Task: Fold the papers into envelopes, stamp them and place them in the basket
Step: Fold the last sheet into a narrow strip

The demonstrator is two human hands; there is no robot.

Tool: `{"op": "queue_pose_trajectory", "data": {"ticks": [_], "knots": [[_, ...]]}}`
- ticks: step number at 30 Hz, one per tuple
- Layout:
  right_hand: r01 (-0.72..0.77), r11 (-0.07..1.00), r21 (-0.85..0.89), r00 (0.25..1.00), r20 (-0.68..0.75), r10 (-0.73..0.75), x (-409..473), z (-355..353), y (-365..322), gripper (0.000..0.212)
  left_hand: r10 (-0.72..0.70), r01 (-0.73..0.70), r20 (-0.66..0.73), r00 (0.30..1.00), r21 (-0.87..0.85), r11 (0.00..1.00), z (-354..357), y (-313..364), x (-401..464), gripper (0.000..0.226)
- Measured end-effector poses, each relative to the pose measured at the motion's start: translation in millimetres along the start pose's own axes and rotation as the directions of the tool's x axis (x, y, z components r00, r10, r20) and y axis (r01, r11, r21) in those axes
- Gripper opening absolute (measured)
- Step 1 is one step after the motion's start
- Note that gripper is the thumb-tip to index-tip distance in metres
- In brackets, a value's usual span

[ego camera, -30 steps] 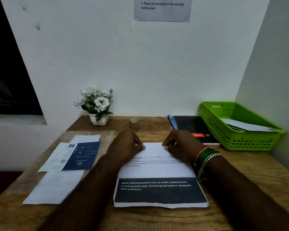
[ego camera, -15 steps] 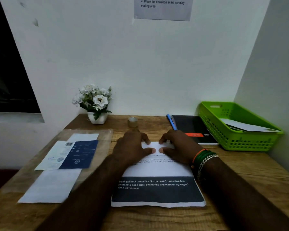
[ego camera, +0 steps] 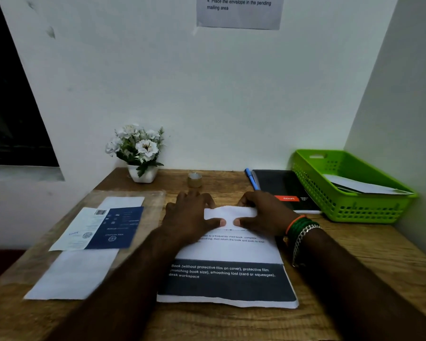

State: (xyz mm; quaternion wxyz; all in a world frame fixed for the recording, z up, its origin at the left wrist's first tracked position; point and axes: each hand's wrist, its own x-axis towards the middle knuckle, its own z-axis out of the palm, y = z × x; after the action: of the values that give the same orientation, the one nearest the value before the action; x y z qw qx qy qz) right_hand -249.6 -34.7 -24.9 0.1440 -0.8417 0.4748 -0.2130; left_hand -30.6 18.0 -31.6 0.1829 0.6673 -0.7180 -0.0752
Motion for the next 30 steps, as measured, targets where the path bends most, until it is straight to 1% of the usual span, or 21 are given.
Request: {"op": "queue_pose_trajectory", "data": {"ticks": [2,3,5,7,8,10,12,15,17,19,21,26,28,30], "knots": [[0.001,0.996,0.089,0.999,-0.048,0.004,-0.7,-1.2,-0.2,0.033,0.033,-0.033,-0.021,0.999,-0.004,0.999,1.5,3.3,-1.9,0.045],[0.005,0.994,0.112,0.997,-0.076,0.004,-0.8,-2.7,-0.6,0.03,0.051,-0.051,-0.038,0.998,-0.009,0.999,2.2,5.9,-2.3,0.043],[0.035,0.989,0.145,0.992,-0.122,-0.017,-0.2,-6.0,-1.8,0.017,0.084,-0.089,-0.091,0.992,-0.052,0.995,3.2,11.6,-2.2,0.032],[0.086,0.976,0.198,0.988,-0.145,-0.058,0.0,-8.2,-3.6,0.007,0.107,-0.134,-0.179,0.978,-0.144,0.981,1.7,15.0,-1.4,0.02],[0.107,0.969,0.223,0.985,-0.159,-0.072,-0.2,-8.2,-4.1,0.007,0.106,-0.146,-0.221,0.97,-0.175,0.974,-0.4,15.9,-1.2,0.016],[0.116,0.959,0.259,0.979,-0.191,-0.066,-0.5,-8.2,-2.6,0.008,0.063,-0.11,-0.248,0.967,-0.18,0.977,-5.5,13.1,0.9,0.01],[0.082,0.96,0.268,0.972,-0.233,-0.018,0.4,-9.8,2.2,0.008,-0.026,-0.02,-0.255,0.967,-0.175,0.984,-13.6,5.0,2.1,0.012],[0.018,0.959,0.283,0.955,-0.288,0.067,1.6,-13.7,11.1,0.008,-0.192,0.144,-0.293,0.937,-0.177,0.974,-25.6,-11.6,2.0,0.015],[0.003,0.949,0.314,0.946,-0.308,0.099,1.7,-14.1,13.0,0.008,-0.268,0.206,-0.287,0.92,-0.228,0.952,-27.1,-21.2,3.0,0.017],[0.004,0.948,0.318,0.943,-0.316,0.102,1.8,-12.3,11.5,0.008,-0.269,0.185,-0.26,0.927,-0.306,0.934,-24.6,-24.3,4.6,0.016],[0.002,0.946,0.323,0.942,-0.318,0.106,1.7,-11.2,9.7,0.008,-0.219,0.112,-0.257,0.941,-0.374,0.921,-20.9,-22.4,5.7,0.012],[-0.04,0.964,0.262,0.936,-0.329,0.128,-0.5,-16.0,14.3,0.012,-0.228,0.097,-0.31,0.923,-0.385,0.918,-22.5,-23.5,5.3,0.013],[-0.071,0.959,0.275,0.928,-0.334,0.165,-1.1,-20.7,18.2,0.013,-0.214,0.078,-0.313,0.925,-0.395,0.916,-23.8,-25.9,5.6,0.015],[-0.076,0.958,0.278,0.927,-0.333,0.17,-2.1,-26.2,19.2,0.011,-0.201,0.062,-0.322,0.925,-0.394,0.917,-24.5,-25.2,5.9,0.018]]}}
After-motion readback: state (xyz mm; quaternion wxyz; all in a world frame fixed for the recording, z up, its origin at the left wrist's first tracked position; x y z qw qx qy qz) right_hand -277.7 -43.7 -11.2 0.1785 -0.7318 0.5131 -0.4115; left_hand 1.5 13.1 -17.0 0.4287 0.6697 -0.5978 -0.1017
